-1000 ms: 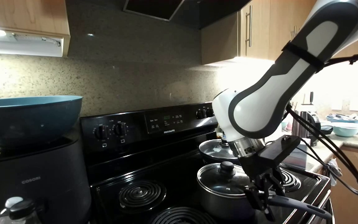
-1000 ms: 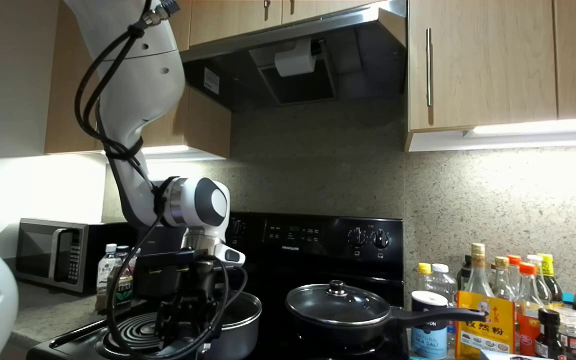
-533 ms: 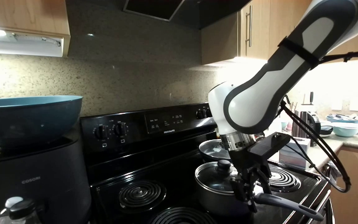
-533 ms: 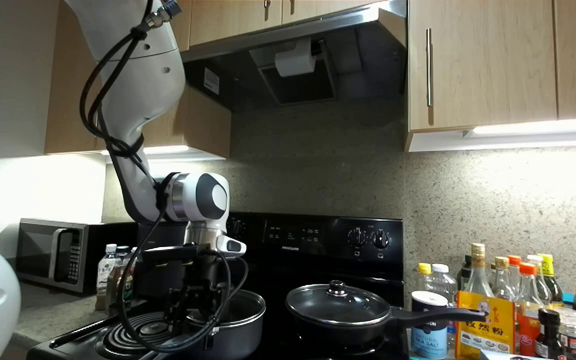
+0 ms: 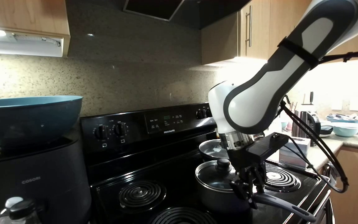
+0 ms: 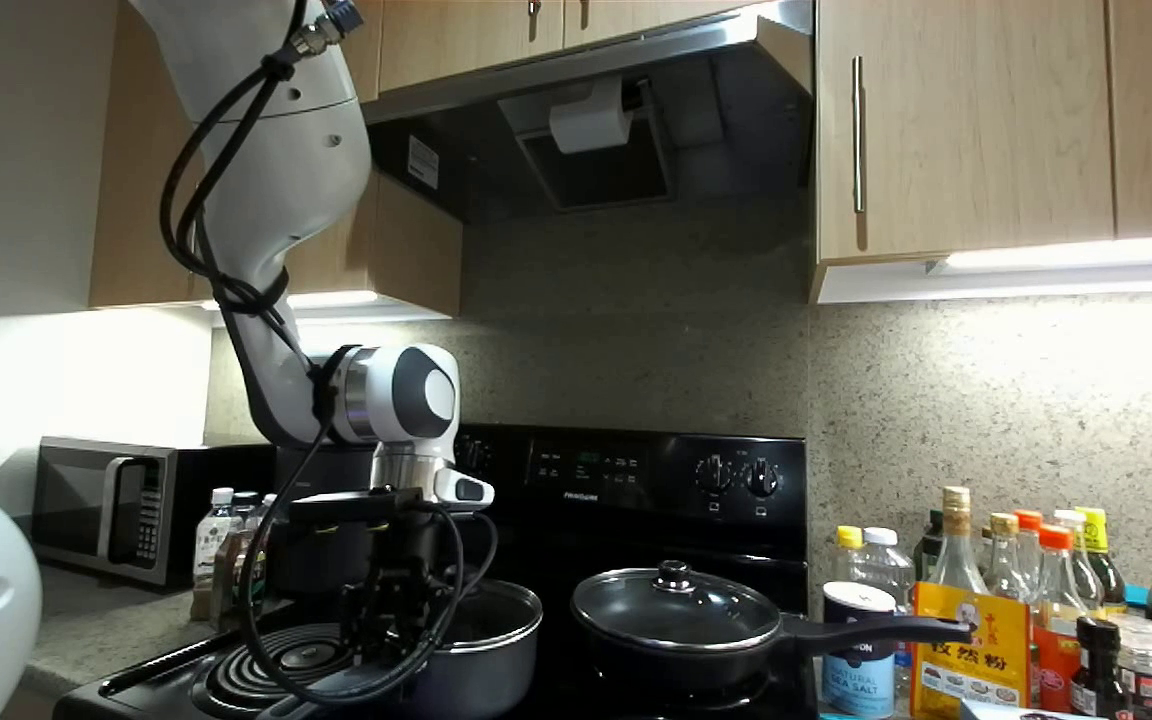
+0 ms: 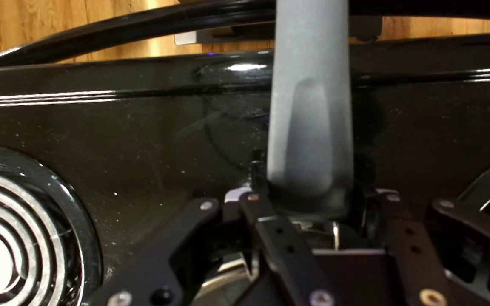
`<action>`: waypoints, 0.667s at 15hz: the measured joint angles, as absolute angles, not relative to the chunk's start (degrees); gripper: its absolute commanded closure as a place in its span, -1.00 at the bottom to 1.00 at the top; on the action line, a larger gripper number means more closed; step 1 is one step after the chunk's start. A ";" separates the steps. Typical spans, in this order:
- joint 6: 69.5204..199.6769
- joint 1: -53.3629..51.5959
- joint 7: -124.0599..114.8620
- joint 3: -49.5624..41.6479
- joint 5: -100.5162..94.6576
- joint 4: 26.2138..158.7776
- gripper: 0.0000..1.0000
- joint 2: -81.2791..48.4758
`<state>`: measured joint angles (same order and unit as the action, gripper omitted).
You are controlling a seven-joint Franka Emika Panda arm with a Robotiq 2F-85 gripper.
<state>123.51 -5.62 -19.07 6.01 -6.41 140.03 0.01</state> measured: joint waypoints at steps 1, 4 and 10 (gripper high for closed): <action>123.52 -5.62 -19.16 6.01 -6.41 140.05 0.63 0.03; 123.53 -5.62 -19.35 6.01 -6.61 140.53 0.63 0.48; 123.53 -5.63 -21.02 6.24 -6.81 146.79 0.63 6.28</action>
